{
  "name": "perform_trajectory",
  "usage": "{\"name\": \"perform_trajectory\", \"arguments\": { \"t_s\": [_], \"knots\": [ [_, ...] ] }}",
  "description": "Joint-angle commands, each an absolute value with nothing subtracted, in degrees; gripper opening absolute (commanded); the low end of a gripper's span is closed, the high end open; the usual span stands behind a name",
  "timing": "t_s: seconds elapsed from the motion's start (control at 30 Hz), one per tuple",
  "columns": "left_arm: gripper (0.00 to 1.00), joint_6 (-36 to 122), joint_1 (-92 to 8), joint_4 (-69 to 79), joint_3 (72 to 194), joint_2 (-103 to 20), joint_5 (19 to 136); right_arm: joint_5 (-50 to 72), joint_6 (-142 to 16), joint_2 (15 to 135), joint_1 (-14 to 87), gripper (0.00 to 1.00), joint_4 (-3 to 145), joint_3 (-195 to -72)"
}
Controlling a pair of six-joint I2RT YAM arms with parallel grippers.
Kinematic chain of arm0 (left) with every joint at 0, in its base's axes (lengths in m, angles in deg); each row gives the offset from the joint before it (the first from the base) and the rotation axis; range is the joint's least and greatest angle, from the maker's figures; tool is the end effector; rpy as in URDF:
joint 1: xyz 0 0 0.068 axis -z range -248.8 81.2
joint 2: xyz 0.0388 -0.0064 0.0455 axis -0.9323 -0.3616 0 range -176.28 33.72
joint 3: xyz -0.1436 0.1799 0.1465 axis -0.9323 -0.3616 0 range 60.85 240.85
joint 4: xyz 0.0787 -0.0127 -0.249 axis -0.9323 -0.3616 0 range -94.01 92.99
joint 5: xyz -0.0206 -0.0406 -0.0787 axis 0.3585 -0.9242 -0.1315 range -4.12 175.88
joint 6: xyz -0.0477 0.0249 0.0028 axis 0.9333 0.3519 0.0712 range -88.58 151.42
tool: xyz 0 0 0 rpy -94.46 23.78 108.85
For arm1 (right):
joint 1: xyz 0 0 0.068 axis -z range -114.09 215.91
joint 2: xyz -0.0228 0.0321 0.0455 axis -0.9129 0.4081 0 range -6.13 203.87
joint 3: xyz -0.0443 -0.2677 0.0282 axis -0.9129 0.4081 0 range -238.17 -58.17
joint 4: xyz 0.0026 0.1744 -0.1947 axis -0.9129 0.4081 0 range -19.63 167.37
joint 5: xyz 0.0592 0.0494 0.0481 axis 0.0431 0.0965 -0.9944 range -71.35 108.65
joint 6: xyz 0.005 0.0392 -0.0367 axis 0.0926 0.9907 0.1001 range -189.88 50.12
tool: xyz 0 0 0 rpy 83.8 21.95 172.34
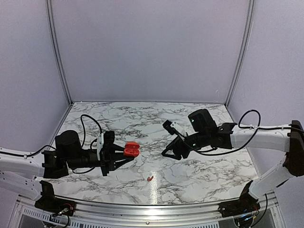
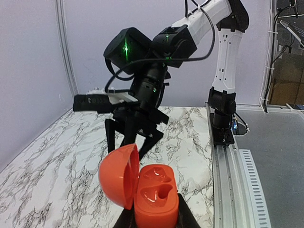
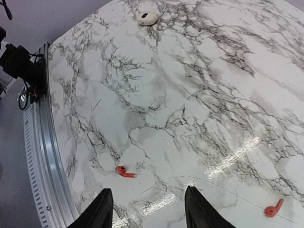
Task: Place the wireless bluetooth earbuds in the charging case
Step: Move the right earbud to the center of the board.
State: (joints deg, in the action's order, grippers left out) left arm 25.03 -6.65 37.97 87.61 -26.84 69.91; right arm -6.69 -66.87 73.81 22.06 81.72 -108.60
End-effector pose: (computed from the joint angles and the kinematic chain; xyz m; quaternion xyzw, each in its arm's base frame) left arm 0.1012 -0.2127 0.2592 0.4723 0.5168 -0.4168 0.5798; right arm 0.2035 0.2167 0.2356 -0.3951 0.7997 0.3444 0.2928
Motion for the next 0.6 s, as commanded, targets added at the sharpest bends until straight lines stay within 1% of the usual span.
{"name": "perform_trajectory", "arguments": {
  "t_s": [0.0,0.2,0.37,0.5,0.57],
  "knots": [
    [0.0,27.0,-6.7,41.7,86.0,-23.7,71.6,-5.4,-71.9,78.4,15.5,0.51,82.4,-112.3],
    [0.0,28.6,-6.7,41.7,84.2,-21.0,71.8,-2.3,-79.1,86.2,9.2,0.5,88.2,-118.7],
    [0.0,29.0,-6.7,41.7,83.6,-19.9,72.0,-1.0,-83.5,92.6,6.2,0.5,91.3,-122.8],
    [0.0,28.9,-6.7,41.7,83.8,-19.9,71.7,2.2,-85.7,96.6,4.5,0.53,93.4,-125.7],
    [0.0,28.7,-6.7,41.7,83.9,-19.9,71.7,3.9,-86.2,98.1,3.9,0.56,94.0,-127.0]
  ]
}}
